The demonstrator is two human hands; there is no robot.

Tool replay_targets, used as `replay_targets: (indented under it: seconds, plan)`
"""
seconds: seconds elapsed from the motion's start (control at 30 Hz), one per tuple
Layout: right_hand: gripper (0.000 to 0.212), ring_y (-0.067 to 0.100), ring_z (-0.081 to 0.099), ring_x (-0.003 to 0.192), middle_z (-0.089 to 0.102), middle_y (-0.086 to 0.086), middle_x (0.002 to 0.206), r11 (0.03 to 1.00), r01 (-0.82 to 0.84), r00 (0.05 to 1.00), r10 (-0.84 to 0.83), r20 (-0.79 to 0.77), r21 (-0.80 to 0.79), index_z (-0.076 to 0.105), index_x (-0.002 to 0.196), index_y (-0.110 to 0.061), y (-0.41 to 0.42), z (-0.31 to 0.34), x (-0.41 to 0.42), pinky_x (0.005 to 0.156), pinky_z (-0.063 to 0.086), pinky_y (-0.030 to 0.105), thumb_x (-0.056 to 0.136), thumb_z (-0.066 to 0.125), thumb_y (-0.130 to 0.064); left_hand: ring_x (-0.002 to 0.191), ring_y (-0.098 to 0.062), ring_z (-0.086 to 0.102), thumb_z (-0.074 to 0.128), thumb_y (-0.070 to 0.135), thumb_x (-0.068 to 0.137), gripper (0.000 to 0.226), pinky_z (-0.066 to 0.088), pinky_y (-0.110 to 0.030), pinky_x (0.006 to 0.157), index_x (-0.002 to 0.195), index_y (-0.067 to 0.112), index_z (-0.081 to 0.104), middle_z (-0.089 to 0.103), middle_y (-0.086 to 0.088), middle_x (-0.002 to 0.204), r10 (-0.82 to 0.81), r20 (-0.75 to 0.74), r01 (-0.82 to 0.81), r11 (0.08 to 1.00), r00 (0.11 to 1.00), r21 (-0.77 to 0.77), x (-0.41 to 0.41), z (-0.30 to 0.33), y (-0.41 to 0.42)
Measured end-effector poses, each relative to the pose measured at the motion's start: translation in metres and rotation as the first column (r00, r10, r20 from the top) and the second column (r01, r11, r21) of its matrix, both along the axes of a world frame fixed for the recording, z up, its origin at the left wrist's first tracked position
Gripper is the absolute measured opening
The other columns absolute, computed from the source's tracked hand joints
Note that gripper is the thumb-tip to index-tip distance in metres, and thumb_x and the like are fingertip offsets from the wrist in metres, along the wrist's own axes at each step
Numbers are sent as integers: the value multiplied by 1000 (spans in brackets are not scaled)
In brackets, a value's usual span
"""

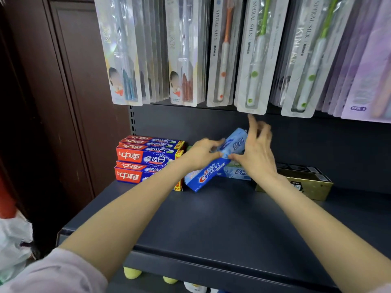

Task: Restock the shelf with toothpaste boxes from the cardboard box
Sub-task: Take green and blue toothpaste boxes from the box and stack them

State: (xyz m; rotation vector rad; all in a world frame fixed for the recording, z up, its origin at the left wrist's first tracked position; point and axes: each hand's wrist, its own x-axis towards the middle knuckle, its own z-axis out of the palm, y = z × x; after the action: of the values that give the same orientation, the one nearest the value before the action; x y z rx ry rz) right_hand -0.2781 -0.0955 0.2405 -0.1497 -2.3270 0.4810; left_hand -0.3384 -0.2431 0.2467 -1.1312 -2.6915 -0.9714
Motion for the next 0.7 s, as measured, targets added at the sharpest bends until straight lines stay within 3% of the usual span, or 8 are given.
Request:
replay_targets:
  seconds: [0.07, 0.17, 0.27, 0.37, 0.43, 0.53, 0.7]
  plan:
    - [91, 25, 29, 129, 27, 5, 144, 984, -37, 984, 5, 178, 173, 23, 147, -24, 8, 2, -2, 96, 43, 40, 74, 77, -25, 127, -29, 42, 48, 18, 98, 51, 29, -23, 97, 146, 12, 34, 49, -19, 131, -25, -67, 16, 991, 997, -135, -3, -1, 8]
    - [54, 23, 31, 127, 41, 1, 135, 969, -110, 892, -1, 452, 220, 46, 134, -22, 22, 4, -7, 98, 41, 38, 85, 66, -28, 122, -33, 42, 46, 15, 98, 48, 30, -31, 102, 145, 15, 37, 50, -21, 124, -73, -128, 32, 953, 989, -301, -7, -9, 20]
    - [43, 25, 35, 122, 45, 4, 126, 980, -78, 902, -8, 431, 183, 53, 126, -19, 24, -3, -8, 91, 43, 39, 86, 64, -29, 120, -35, 44, 46, 12, 96, 49, 36, -42, 103, 144, 20, 39, 48, -18, 128, -45, -199, -23, 944, 979, -330, -9, -21, 25]
    - [45, 27, 39, 121, 43, 8, 126, 987, -24, 921, -38, 387, 156, 52, 128, -15, 20, -17, -12, 92, 47, 40, 87, 63, -30, 117, -34, 48, 51, 12, 93, 47, 46, -42, 89, 138, 17, 43, 49, -13, 127, 166, -346, -255, 939, 924, -231, -7, -25, 20]
    - [52, 28, 40, 121, 40, 9, 127, 971, 1, 923, -93, 373, 239, 46, 130, -13, 17, -30, -14, 93, 45, 40, 86, 64, -32, 115, -33, 50, 53, 8, 91, 45, 47, -41, 82, 134, 14, 44, 48, -12, 125, 238, -396, -352, 904, 887, -245, -4, -28, 17]
    - [66, 27, 39, 120, 38, 8, 129, 913, 39, 924, -188, 333, 406, 37, 133, -14, 15, -45, -17, 97, 40, 38, 80, 69, -37, 116, -34, 49, 49, -3, 88, 40, 48, -42, 81, 126, 12, 51, 40, -12, 129, 224, -412, -372, 869, 883, -325, -4, -38, 17]
    - [65, 26, 39, 122, 35, 6, 133, 937, -8, 902, -144, 406, 349, 35, 135, -16, 16, -36, -18, 93, 43, 38, 82, 69, -33, 117, -33, 48, 48, -4, 88, 41, 48, -41, 81, 126, 11, 51, 33, -11, 137, 213, -391, -347, 884, 896, -314, -4, -40, 14]
